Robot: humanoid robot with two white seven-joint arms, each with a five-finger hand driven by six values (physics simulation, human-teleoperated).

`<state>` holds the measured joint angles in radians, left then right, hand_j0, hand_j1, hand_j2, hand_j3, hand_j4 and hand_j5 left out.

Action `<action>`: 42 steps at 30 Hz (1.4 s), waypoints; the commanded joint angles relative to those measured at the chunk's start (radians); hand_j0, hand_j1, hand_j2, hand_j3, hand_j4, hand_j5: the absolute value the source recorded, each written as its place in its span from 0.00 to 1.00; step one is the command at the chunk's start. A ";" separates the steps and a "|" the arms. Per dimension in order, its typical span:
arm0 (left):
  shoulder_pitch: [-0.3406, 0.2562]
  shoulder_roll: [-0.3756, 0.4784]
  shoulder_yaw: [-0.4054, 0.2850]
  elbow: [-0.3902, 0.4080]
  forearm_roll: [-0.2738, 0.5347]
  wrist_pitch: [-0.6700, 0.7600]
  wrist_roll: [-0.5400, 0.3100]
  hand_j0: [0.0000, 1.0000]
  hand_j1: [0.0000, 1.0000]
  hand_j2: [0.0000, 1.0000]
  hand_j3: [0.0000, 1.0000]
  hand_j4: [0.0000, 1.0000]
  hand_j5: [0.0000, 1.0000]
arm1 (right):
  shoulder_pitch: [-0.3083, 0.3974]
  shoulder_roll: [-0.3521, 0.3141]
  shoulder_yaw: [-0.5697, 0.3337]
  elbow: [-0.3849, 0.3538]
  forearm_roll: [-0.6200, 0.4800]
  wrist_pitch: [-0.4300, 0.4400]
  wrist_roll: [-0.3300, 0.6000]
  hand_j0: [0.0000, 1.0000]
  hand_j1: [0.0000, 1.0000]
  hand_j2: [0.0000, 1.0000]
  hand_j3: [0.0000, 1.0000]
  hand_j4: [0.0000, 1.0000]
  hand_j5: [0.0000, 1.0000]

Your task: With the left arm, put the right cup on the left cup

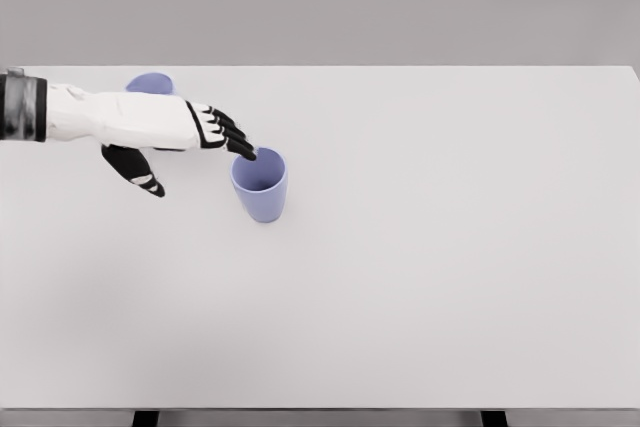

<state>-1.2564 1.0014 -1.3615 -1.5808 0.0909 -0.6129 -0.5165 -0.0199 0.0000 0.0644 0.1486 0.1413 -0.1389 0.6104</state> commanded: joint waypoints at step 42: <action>0.088 -0.294 0.067 0.295 0.043 0.002 -0.086 1.00 1.00 1.00 1.00 1.00 1.00 | 0.000 0.000 0.000 0.002 0.001 -0.001 0.000 1.00 1.00 1.00 1.00 1.00 1.00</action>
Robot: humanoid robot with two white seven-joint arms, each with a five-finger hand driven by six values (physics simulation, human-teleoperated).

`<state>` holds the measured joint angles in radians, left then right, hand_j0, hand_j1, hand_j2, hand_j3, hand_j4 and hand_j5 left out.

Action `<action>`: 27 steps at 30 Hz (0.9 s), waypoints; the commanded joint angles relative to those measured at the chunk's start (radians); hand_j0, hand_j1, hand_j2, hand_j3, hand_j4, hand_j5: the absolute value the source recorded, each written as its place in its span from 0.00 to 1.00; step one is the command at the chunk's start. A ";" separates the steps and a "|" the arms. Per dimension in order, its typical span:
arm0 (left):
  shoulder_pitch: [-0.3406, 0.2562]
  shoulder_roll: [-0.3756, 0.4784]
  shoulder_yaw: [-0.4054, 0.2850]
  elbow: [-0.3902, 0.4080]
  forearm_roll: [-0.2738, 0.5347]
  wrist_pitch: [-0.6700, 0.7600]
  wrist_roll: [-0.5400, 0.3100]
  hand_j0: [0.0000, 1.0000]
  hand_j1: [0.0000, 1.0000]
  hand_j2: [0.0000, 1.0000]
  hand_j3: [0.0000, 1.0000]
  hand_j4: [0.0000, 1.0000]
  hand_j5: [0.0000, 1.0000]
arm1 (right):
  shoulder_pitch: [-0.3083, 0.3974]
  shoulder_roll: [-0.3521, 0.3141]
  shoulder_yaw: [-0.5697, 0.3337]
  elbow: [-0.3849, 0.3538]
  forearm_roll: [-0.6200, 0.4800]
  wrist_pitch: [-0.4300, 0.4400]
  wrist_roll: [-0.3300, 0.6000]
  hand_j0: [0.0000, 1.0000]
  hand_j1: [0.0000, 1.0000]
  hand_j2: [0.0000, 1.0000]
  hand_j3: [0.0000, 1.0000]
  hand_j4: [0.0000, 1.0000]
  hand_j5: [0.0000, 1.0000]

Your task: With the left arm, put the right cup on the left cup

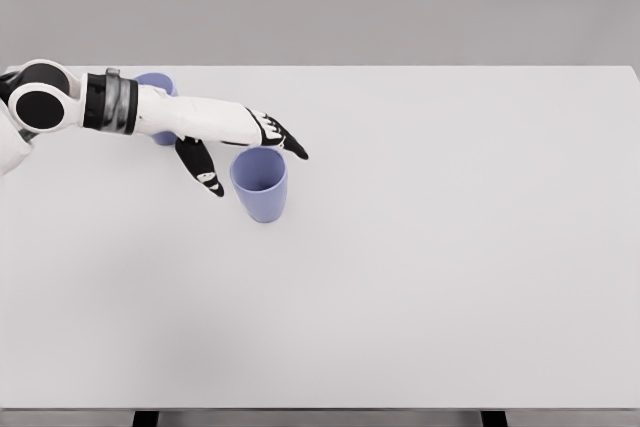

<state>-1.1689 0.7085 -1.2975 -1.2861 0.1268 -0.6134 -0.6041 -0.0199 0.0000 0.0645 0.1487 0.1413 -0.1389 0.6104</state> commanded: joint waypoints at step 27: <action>0.057 -0.044 0.004 0.085 -0.033 0.003 0.052 1.00 1.00 1.00 1.00 1.00 1.00 | 0.000 0.000 0.000 0.000 0.001 -0.001 0.000 1.00 1.00 1.00 1.00 1.00 1.00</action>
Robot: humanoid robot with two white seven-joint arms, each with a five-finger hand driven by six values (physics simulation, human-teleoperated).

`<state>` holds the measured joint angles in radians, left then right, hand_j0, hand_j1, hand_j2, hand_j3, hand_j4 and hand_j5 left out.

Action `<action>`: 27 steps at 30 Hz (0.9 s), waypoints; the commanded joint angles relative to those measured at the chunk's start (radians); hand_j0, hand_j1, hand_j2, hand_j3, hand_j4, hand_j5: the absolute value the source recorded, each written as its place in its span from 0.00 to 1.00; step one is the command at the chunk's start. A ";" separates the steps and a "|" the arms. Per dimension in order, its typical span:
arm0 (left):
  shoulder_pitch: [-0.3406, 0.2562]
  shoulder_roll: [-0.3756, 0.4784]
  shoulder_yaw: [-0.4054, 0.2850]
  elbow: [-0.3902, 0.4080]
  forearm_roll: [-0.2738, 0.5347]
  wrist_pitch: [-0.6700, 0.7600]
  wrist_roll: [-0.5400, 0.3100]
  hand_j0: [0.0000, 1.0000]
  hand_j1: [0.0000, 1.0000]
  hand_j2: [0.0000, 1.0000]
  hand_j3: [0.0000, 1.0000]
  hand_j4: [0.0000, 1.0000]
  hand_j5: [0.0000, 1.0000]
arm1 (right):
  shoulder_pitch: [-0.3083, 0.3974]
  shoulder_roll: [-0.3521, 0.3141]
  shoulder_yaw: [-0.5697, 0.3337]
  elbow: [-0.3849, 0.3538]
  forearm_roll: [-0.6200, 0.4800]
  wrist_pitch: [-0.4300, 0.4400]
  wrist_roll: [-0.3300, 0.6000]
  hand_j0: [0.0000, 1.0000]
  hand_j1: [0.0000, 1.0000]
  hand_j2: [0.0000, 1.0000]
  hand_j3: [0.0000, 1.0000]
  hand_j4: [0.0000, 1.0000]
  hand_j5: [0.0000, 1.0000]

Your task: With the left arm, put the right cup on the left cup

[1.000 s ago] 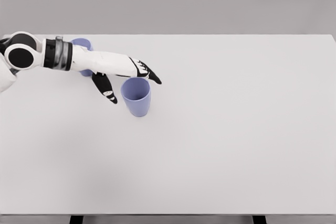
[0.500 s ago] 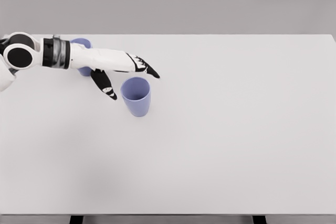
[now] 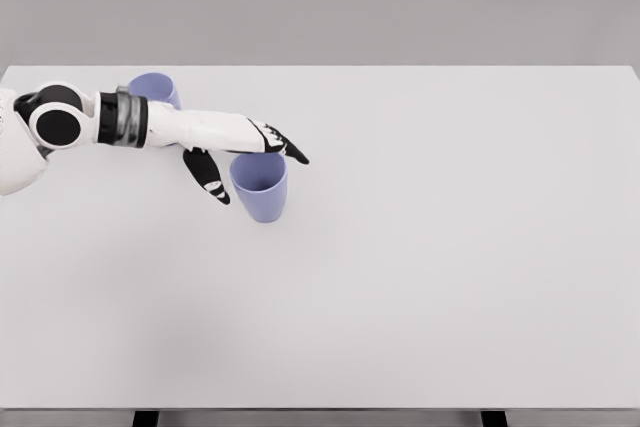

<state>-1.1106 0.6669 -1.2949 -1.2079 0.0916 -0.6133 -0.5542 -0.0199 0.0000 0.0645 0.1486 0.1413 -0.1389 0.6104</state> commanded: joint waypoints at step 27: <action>0.018 -0.004 0.002 0.018 -0.015 0.002 0.028 0.64 0.64 0.64 0.64 0.64 0.64 | 0.000 0.000 0.000 0.002 0.001 -0.001 0.000 1.00 1.00 1.00 1.00 1.00 1.00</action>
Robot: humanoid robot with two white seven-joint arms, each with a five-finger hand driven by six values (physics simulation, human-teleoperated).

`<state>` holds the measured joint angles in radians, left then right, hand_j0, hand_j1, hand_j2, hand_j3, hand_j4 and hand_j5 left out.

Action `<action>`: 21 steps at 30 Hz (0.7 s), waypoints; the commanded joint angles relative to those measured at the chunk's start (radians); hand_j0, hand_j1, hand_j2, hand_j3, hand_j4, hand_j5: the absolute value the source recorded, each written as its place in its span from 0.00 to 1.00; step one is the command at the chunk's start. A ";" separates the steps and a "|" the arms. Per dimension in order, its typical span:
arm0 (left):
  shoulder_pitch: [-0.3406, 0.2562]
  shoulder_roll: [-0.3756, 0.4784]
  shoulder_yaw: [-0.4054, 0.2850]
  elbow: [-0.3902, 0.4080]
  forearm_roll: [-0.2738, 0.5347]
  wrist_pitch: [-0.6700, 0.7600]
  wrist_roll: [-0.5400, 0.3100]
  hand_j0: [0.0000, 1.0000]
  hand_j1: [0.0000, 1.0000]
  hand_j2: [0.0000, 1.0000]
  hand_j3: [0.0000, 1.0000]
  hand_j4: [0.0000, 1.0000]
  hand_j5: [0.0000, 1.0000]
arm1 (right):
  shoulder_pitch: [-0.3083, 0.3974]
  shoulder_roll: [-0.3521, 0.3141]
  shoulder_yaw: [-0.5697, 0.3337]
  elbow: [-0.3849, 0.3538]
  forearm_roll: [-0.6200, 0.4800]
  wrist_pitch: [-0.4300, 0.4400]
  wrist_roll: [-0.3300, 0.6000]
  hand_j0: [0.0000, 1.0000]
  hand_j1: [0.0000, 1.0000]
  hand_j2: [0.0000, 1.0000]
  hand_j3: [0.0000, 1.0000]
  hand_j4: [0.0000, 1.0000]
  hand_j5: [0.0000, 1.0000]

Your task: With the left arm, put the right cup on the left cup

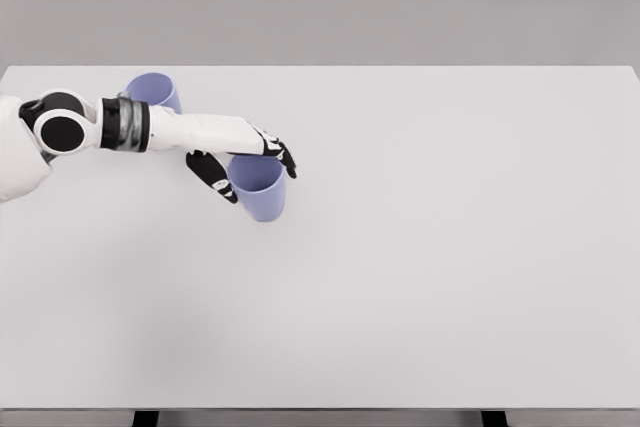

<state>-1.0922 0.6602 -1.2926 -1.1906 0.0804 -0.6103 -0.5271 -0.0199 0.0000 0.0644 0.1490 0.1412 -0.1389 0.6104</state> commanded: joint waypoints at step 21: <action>-0.143 0.180 0.013 -0.127 0.111 -0.001 -0.053 0.60 0.60 0.60 0.60 0.60 0.60 | 0.000 0.000 0.000 0.000 0.001 -0.001 0.000 1.00 1.00 1.00 1.00 1.00 1.00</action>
<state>-1.2409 0.8292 -1.2778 -1.3169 0.1788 -0.6130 -0.5696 -0.0199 0.0000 0.0645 0.1487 0.1413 -0.1389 0.6104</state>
